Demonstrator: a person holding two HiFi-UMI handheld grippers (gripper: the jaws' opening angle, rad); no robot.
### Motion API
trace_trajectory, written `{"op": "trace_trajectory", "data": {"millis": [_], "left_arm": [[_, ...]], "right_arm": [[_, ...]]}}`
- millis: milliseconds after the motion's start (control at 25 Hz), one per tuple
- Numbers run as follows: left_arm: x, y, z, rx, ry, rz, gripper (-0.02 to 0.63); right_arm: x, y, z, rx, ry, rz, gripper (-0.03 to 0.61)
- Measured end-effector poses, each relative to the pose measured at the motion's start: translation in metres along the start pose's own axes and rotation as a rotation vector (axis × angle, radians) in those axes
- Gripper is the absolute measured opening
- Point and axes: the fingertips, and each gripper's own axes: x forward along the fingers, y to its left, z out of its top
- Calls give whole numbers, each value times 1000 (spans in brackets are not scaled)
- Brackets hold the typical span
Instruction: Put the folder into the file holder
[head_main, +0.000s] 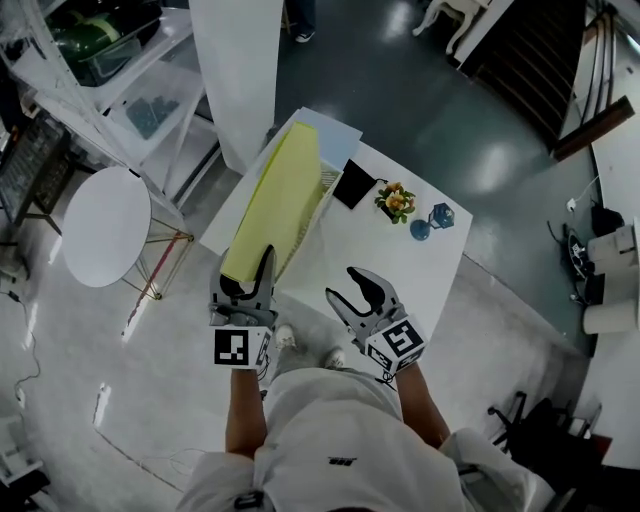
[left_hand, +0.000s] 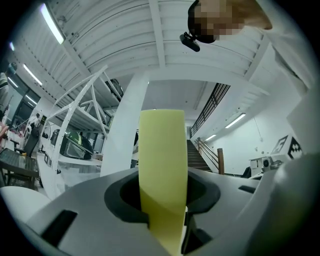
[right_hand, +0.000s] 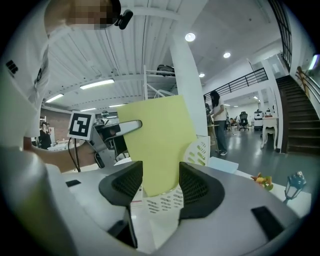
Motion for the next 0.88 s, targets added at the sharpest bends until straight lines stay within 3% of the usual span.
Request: {"op": "trace_trajectory", "data": {"millis": [880], "left_arm": [[15,-16,-111,36,173,-24,204]], "right_arm": [[4,-14,-18,37,-12,-95,229]]}}
